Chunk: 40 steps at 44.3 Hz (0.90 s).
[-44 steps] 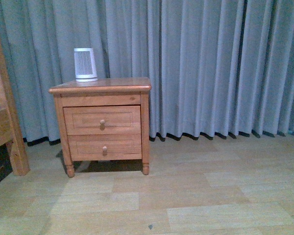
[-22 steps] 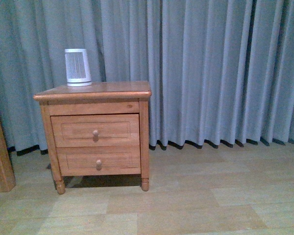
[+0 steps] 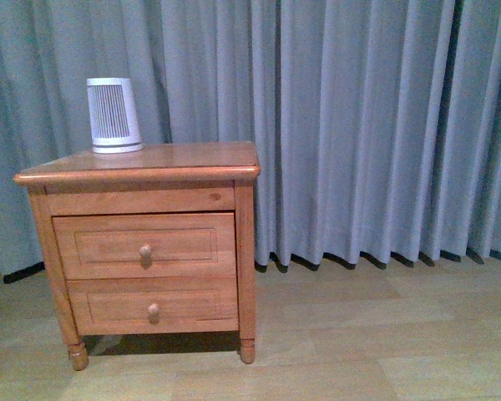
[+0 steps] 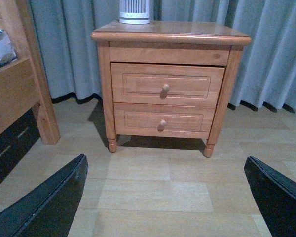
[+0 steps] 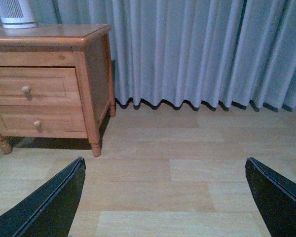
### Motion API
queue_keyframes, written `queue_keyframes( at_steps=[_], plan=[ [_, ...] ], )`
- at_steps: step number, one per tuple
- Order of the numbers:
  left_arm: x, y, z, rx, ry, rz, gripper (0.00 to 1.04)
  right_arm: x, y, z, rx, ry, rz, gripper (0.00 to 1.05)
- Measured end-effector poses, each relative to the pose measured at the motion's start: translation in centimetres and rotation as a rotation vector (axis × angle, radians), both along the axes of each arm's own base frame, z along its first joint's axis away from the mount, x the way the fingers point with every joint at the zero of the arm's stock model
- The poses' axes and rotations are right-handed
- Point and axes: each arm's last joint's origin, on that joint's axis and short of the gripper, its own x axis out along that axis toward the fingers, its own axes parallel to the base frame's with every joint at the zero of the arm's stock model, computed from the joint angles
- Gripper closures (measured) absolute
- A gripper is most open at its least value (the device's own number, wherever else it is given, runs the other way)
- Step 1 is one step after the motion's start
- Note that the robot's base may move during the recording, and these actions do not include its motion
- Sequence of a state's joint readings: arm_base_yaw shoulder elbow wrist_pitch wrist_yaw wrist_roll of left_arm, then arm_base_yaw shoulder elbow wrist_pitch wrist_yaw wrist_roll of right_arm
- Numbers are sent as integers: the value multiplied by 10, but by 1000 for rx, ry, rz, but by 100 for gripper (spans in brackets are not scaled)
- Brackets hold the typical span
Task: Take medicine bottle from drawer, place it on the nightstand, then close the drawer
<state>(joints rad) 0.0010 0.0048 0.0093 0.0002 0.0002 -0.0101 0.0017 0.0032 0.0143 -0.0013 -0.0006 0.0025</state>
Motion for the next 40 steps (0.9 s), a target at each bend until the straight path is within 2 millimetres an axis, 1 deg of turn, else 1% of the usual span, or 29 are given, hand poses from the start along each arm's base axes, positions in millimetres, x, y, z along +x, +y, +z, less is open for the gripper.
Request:
queue_keyframes(
  at_steps=[16, 17, 18, 19, 20, 23, 27, 30, 35, 37, 40],
  plan=[
    [0, 0, -1, -1, 8, -10, 6, 0, 0, 0, 0, 0, 0, 7],
    [0, 0, -1, -21, 77, -54, 6, 0, 0, 0, 0, 0, 0, 7],
    [1, -1, 0, -62, 188, -132, 6, 0, 0, 0, 0, 0, 0, 7],
    [3, -1, 1, -81, 243, -165, 6, 0, 0, 0, 0, 0, 0, 7],
    [7, -2, 3, -102, 294, -204, 6, 0, 0, 0, 0, 0, 1, 7],
    [17, -3, 14, -117, 312, -231, 6, 0, 0, 0, 0, 0, 0, 7],
    [38, -8, 40, -98, 246, -247, 6, 0, 0, 0, 0, 0, 0, 7],
    [57, -14, 58, -85, 193, -268, 6, 0, 0, 0, 0, 0, 0, 7],
    [81, -23, 72, -68, 152, -299, 6, 0, 0, 0, 0, 0, 0, 7],
    [97, -29, 78, -57, 129, -319, 6, 0, 0, 0, 0, 0, 0, 7],
    [115, -34, 82, -52, 113, -332, 6, 0, 0, 0, 0, 0, 0, 7]
  ],
)
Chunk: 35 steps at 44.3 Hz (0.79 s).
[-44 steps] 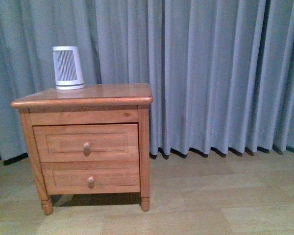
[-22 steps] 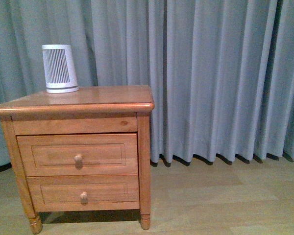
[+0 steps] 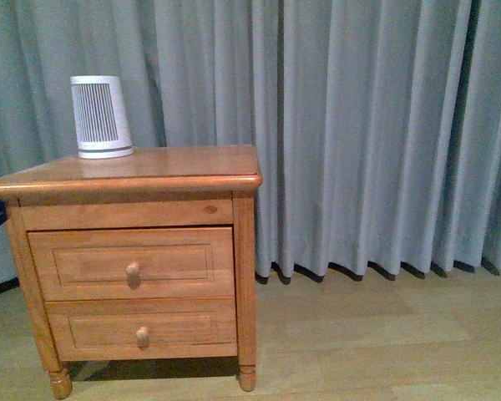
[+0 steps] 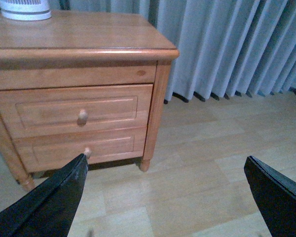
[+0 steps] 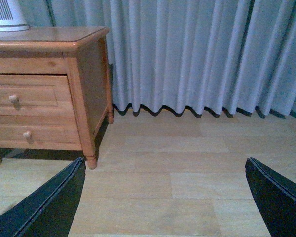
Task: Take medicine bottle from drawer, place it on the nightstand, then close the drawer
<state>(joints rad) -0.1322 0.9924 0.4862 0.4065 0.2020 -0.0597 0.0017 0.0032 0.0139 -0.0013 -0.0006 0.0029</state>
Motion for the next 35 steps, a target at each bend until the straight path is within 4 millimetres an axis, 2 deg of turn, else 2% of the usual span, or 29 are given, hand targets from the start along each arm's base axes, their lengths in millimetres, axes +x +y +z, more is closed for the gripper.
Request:
queue_keyframes(
  at_steps=[5, 10, 20, 26, 32, 35],
  plan=[
    [45, -9, 3, 18, -18, 8, 6, 0, 0, 0, 0, 0, 0, 7],
    [83, -12, -4, 30, -13, 26, 6, 0, 0, 0, 0, 0, 0, 7],
    [174, 5, -44, 28, 105, 123, 6, 0, 0, 0, 0, 0, 0, 7],
    [221, 3, -69, 41, 144, 139, 6, 0, 0, 0, 0, 0, 0, 7],
    [259, -2, -93, 49, 151, 158, 6, 0, 0, 0, 0, 0, 0, 7],
    [272, -4, -102, 57, 149, 161, 6, 0, 0, 0, 0, 0, 0, 7]
  ],
)
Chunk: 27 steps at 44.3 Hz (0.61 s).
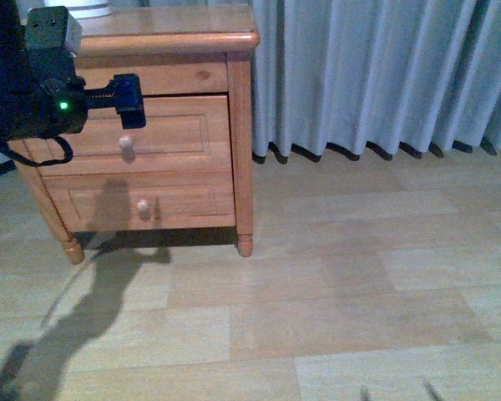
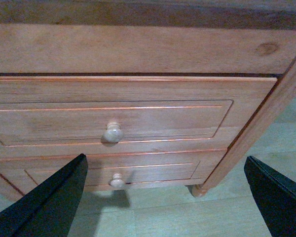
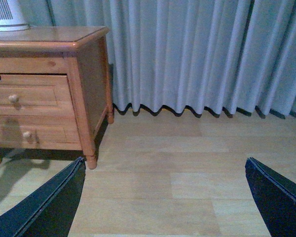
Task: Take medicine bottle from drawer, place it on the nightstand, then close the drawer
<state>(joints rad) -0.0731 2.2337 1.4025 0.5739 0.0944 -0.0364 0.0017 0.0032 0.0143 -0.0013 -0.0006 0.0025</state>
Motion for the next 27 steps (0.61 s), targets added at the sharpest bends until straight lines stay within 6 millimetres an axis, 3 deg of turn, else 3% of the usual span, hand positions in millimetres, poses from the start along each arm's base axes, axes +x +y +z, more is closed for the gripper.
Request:
queue_keyframes(
  at_steps=[20, 27],
  plan=[
    [64, -12, -73, 39, 12, 12, 6, 0, 0, 0, 0, 0, 0, 7],
    [82, -8, -79, 52, -26, 36, 6, 0, 0, 0, 0, 0, 0, 7]
  ],
)
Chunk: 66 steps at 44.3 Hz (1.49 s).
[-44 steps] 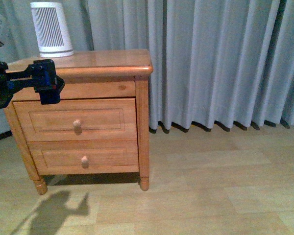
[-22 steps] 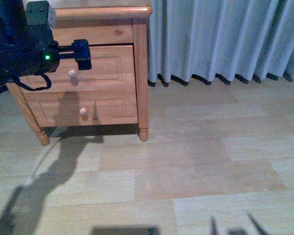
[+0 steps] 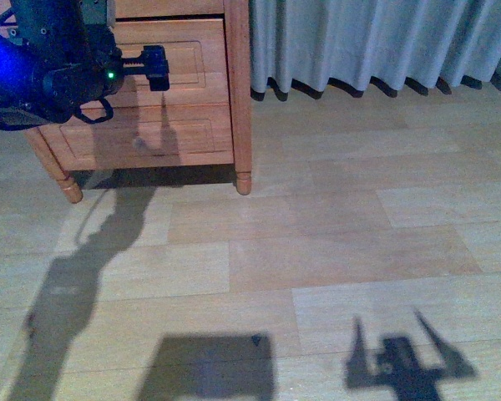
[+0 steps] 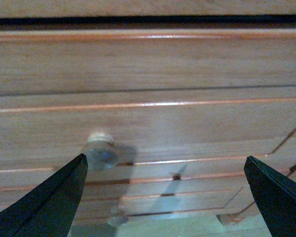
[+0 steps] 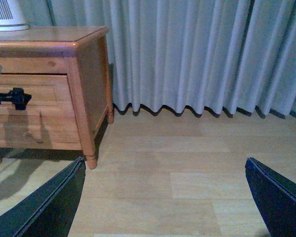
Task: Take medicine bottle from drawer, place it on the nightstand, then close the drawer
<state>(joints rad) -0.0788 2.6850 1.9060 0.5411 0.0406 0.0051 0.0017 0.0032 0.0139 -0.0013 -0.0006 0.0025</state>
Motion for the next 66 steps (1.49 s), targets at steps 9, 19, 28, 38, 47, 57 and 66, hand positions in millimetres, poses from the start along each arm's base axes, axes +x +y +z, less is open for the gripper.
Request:
queue_keyframes(
  at_steps=[9, 19, 28, 38, 47, 57, 66],
  plan=[
    [13, 14, -2, 13, -23, 29, 6, 0, 0, 0, 0, 0, 0, 7],
    [15, 23, -13, 17, -12, 46, 6, 0, 0, 0, 0, 0, 0, 7],
    [19, 24, -16, 16, -21, 45, 6, 0, 0, 0, 0, 0, 0, 7],
    [22, 24, -21, 13, -24, 40, 6, 0, 0, 0, 0, 0, 0, 7],
    [24, 25, -23, 8, -24, 43, 6, 0, 0, 0, 0, 0, 0, 7],
    [27, 25, -21, 2, -34, 56, 36, 0, 0, 0, 0, 0, 0, 7],
    [27, 25, -23, -1, -25, 60, 67, 0, 0, 0, 0, 0, 0, 7]
  ],
)
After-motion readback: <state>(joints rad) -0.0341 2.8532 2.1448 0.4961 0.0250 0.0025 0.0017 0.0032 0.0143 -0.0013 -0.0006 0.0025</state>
